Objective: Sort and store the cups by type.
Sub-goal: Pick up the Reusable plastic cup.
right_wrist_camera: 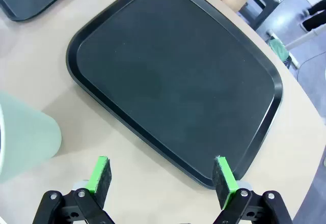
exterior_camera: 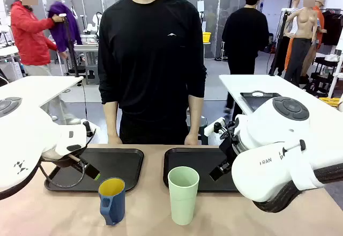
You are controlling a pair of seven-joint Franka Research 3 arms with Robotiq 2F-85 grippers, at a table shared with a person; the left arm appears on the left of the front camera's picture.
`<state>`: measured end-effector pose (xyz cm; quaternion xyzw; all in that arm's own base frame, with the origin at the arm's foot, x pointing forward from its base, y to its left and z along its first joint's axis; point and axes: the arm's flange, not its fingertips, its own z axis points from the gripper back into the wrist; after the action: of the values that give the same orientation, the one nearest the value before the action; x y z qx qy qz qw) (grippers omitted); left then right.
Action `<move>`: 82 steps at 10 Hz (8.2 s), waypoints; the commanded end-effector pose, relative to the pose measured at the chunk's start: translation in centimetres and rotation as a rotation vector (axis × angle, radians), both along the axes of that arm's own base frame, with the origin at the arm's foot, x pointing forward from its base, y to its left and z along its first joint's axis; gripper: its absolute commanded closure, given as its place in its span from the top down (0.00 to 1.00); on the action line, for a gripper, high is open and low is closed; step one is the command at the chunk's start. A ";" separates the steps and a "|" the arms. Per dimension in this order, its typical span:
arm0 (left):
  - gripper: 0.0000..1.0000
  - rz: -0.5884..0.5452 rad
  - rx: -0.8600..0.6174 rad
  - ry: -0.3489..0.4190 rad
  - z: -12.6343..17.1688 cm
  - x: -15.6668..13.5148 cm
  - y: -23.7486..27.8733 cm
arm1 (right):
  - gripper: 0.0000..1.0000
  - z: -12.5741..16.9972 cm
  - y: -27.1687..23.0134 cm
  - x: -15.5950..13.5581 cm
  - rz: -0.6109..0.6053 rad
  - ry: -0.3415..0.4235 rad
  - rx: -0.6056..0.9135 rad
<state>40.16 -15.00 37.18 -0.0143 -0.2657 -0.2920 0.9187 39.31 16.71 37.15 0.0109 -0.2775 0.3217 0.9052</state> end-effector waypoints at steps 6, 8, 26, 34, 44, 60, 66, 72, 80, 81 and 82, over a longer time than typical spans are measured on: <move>1.00 0.000 0.000 0.000 0.0 0.0 0.0 | 1.00 0.0 0.0 0.0 0.000 0.000 0.000; 1.00 0.000 0.000 0.000 0.0 0.0 0.0 | 1.00 0.0 0.0 0.0 0.000 0.000 0.000; 1.00 -0.026 0.000 -0.077 3.2 -1.6 -1.0 | 1.00 4.9 2.4 -2.7 -0.110 -0.081 -0.112; 1.00 -0.053 -0.033 -0.277 12.5 -8.7 -5.3 | 1.00 15.3 5.8 -9.9 -0.158 -0.320 -0.227; 1.00 0.167 0.011 -0.181 7.5 -1.4 4.6 | 1.00 11.7 -6.4 -2.8 -0.282 -0.231 -0.161; 1.00 0.363 -0.005 -0.033 0.6 2.7 12.3 | 1.00 4.1 -14.2 3.7 -0.470 0.035 -0.065; 1.00 0.363 -0.005 -0.033 0.6 2.7 12.3 | 1.00 4.1 -14.2 3.7 -0.470 0.035 -0.065; 1.00 0.363 -0.005 -0.033 0.6 2.7 12.3 | 1.00 4.1 -14.2 3.7 -0.470 0.035 -0.065; 1.00 0.363 -0.005 -0.033 0.6 2.7 12.3 | 1.00 5.9 -13.5 0.2 -0.070 -0.020 -0.206; 1.00 0.363 -0.005 -0.033 0.6 2.7 12.3 | 1.00 6.0 -13.1 -0.7 0.035 -0.023 -0.266; 1.00 0.363 -0.005 -0.033 0.6 2.7 12.3 | 1.00 6.2 -12.8 -1.6 0.154 -0.025 -0.322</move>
<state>42.89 -2.69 37.78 0.0345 -0.2814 -0.1179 0.9517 41.76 5.81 43.78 -0.1146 -0.2380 0.3710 0.8903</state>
